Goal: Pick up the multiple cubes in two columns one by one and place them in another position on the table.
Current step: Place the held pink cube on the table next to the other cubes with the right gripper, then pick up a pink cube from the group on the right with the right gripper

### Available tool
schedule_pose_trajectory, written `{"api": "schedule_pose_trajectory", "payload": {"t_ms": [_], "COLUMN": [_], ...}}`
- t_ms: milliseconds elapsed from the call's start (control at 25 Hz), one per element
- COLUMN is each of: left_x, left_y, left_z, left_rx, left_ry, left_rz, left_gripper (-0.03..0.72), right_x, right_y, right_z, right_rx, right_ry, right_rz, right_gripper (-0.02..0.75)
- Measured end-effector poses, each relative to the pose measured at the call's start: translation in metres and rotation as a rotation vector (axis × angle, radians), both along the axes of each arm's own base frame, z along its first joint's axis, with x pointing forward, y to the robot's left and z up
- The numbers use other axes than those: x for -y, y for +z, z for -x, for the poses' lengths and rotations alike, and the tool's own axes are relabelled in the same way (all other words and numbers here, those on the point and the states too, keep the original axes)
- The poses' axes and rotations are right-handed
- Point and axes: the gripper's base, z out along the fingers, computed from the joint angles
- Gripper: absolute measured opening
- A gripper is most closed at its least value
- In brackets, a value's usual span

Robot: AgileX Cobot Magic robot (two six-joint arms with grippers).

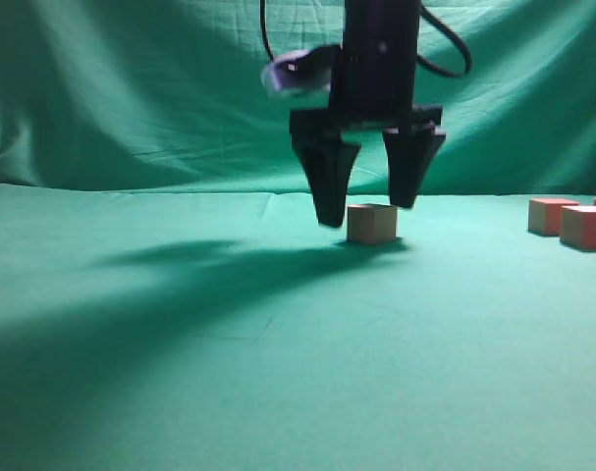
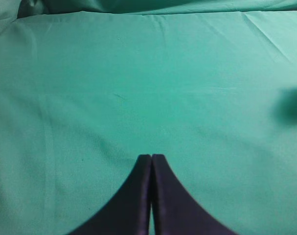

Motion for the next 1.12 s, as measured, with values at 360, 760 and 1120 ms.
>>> {"api": "schedule_pose_trajectory", "payload": {"t_ms": [360,760,1120], "left_x": [0.000,0.000,0.000], "left_y": [0.000,0.000,0.000], "left_z": [0.000,0.000,0.000], "left_rx": [0.000,0.000,0.000], "left_ry": [0.000,0.000,0.000], "left_rz": [0.000,0.000,0.000], "left_gripper": [0.000,0.000,0.000], "right_x": [-0.004,0.043,0.107], "right_y": [0.089,0.226,0.214], "right_z": [-0.005,0.058,0.113], "right_rx": [0.150,0.398,0.371], "right_ry": [-0.046,-0.165,-0.326], "right_rz": [-0.121,-0.288,-0.154], "right_gripper": [0.544,0.544,0.544]}}
